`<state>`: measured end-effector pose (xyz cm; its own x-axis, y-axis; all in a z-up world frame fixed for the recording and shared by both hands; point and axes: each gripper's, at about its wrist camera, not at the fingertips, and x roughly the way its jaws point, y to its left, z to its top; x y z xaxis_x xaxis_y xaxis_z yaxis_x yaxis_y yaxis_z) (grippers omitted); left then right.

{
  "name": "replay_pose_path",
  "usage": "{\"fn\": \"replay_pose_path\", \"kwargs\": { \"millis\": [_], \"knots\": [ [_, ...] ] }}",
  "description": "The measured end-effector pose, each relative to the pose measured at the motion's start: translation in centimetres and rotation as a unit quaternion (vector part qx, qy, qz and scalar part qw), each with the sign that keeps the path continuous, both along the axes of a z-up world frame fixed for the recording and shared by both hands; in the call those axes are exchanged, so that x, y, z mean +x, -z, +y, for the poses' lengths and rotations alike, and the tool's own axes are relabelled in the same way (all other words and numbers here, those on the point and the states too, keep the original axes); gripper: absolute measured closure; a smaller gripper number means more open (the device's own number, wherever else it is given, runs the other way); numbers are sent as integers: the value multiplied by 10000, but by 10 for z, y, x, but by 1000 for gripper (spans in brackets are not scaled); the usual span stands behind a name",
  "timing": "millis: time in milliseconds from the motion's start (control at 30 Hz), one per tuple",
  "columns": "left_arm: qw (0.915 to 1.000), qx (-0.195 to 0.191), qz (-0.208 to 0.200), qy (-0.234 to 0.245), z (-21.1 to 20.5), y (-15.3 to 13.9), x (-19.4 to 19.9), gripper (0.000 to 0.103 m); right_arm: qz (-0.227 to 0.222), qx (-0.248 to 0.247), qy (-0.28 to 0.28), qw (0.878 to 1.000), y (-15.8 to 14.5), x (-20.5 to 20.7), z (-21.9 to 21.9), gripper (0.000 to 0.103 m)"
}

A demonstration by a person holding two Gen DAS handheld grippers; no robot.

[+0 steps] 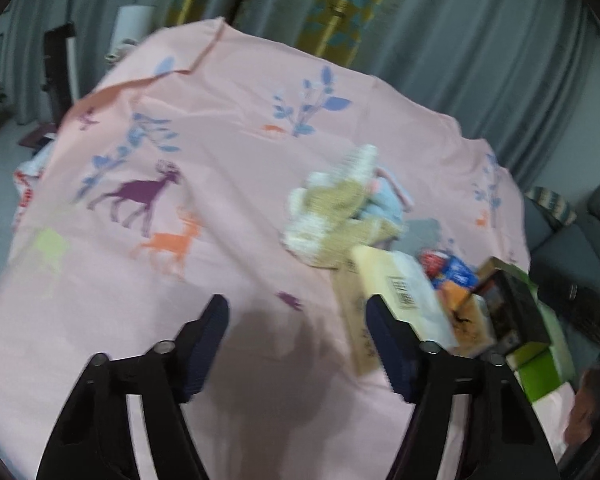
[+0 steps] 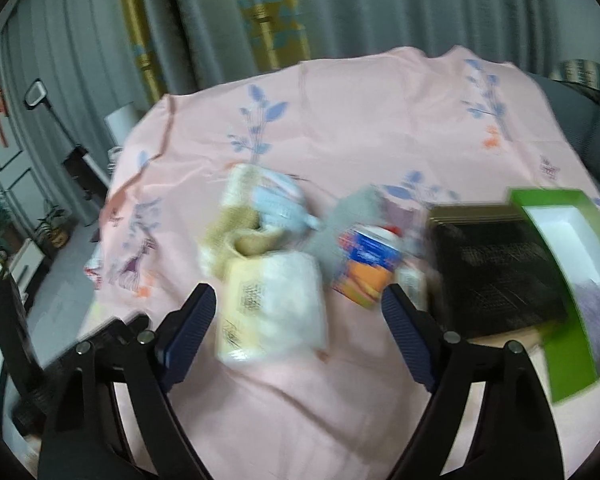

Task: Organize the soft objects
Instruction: 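Grasp the cream-and-yellow fuzzy sock with the right gripper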

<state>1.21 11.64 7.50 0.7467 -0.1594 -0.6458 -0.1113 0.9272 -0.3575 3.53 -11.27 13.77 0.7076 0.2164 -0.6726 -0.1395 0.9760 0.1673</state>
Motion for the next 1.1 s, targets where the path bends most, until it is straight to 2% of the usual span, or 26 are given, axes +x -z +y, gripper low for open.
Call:
{"fn": "replay_pose_path", "kwargs": {
  "millis": [133, 300, 400, 467, 500, 567, 633, 667, 700, 767, 933, 1100],
  "knots": [
    [9998, 13, 107, -148, 12, 4, 4, 47, 406, 160, -343, 9985, 3, 59, 40, 18],
    [9994, -96, 205, -276, 26, 7, 6, 47, 1185, -73, -397, 9921, 40, 121, 89, 17],
    [9987, -251, 282, -333, 33, 10, 8, 47, 1390, -87, -439, 9893, 57, 145, 117, 12],
    [9986, -254, 315, -343, 34, 11, 9, 47, 1510, -201, -457, 9873, 69, 160, 131, 12],
    [9986, -238, 324, -355, 35, 11, 9, 47, 1579, -344, -336, 9863, 80, 168, 138, 16],
    [9986, -221, 339, -343, 35, 11, 10, 47, 1688, -488, -161, 9843, 93, 177, 141, 36],
    [9986, -230, 365, -314, 36, 11, 10, 47, 1827, -433, -155, 9821, 104, 182, 136, 85],
    [9986, -243, 354, -308, 36, 11, 10, 47, 1822, -383, -130, 9824, 105, 182, 132, 91],
    [9987, -241, 343, -298, 35, 10, 10, 47, 1798, -335, -83, 9831, 105, 181, 128, 91],
    [9990, -191, 320, -255, 32, 9, 8, 47, 1605, -184, -101, 9868, 92, 173, 117, 93],
    [9997, 79, 217, -127, 22, 4, 6, 47, 909, 171, -286, 9953, 24, 131, 90, 94],
    [9997, -46, 205, 145, 11, 4, 5, 47, 218, 157, -489, 9984, -40, 64, 57, 94]
  ]
}}
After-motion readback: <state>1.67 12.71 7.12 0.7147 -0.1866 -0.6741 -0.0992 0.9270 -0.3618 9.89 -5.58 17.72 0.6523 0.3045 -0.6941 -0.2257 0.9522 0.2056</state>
